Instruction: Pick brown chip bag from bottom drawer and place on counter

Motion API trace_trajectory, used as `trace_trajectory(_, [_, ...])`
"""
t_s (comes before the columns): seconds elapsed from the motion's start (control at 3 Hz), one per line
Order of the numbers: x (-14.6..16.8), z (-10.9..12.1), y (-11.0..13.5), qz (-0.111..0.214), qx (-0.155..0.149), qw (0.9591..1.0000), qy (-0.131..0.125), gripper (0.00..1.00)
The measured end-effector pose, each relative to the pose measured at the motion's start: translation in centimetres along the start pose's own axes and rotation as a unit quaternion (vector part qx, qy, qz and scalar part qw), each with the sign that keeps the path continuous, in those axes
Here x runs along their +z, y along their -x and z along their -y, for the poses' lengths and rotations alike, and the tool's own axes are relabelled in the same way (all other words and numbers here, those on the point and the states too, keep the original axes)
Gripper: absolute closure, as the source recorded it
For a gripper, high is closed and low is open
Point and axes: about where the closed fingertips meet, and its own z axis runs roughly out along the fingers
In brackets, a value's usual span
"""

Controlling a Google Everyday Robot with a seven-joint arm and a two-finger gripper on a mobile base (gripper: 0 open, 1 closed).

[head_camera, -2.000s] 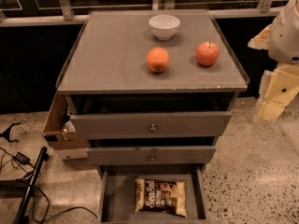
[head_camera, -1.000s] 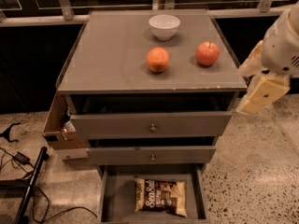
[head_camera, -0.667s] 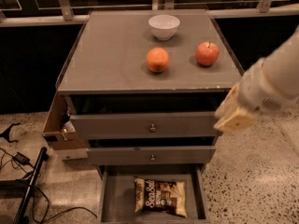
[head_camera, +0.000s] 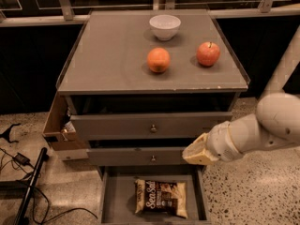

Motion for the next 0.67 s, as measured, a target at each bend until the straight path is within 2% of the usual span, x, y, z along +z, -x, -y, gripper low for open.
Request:
trace_trajectory(0.33, [1.4,0.9,-0.7,0.012,0.009,0.9999,-0.005,1.00])
trace_trajectory(0.67, [2.7,0.3,-2.3,-0.002,-0.005,1.0000,-0.002,1.00])
